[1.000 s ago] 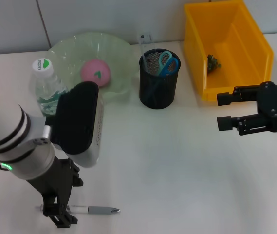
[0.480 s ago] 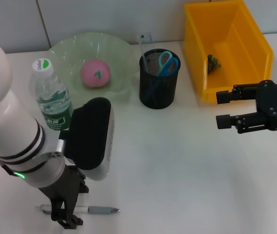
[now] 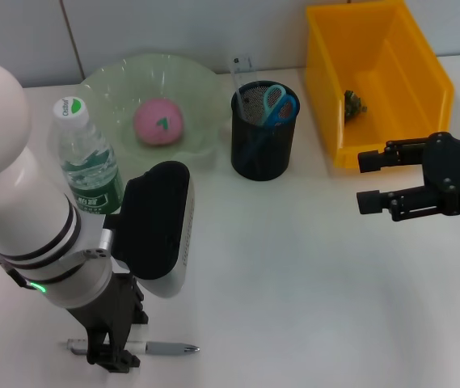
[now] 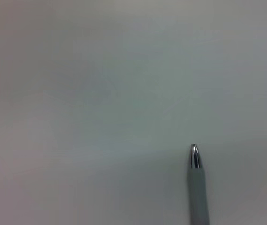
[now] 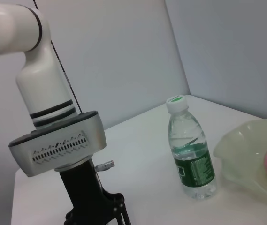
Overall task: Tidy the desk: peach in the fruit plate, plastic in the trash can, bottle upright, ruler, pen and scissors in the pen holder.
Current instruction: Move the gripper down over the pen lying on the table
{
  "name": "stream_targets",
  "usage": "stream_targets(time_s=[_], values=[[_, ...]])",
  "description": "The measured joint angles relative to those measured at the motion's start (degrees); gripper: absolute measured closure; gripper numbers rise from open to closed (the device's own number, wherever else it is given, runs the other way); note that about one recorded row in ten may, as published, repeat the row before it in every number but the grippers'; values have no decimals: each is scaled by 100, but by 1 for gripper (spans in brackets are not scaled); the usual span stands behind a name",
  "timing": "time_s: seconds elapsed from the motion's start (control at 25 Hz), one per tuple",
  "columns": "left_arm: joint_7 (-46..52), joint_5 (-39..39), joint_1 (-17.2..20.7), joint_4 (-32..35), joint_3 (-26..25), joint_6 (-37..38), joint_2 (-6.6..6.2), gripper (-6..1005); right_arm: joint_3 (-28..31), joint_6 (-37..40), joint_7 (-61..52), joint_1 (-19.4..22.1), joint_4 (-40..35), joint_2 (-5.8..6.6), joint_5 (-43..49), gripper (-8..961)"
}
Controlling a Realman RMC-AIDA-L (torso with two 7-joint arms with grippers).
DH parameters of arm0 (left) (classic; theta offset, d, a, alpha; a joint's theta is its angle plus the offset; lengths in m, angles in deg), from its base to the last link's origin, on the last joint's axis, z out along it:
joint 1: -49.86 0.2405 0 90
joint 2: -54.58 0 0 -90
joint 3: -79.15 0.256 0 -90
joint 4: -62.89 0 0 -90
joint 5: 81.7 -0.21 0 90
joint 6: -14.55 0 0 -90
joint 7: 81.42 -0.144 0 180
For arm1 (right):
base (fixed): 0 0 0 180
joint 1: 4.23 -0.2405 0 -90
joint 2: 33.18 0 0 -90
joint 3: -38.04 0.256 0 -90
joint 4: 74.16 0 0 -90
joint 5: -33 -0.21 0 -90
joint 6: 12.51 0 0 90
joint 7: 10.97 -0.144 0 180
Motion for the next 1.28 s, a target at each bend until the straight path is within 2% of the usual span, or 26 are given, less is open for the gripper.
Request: stream_targets(time_s=[0.12,0.68,0.88,1.28], values=[[-9,-2,-8,3,15,16,0,454,-1,0,0,-4,0,0,5,177],[35,-22,-66,-32,201,16,18,530,-1,1,5,-3,0,0,7,177],[48,-27,-76,-35,222,-1,18,650,2,1,7,-3,0,0,7,177],[51,-101,-87,-120,364,-146,17,655,-1,-42,10,-10,0,0,7,177]])
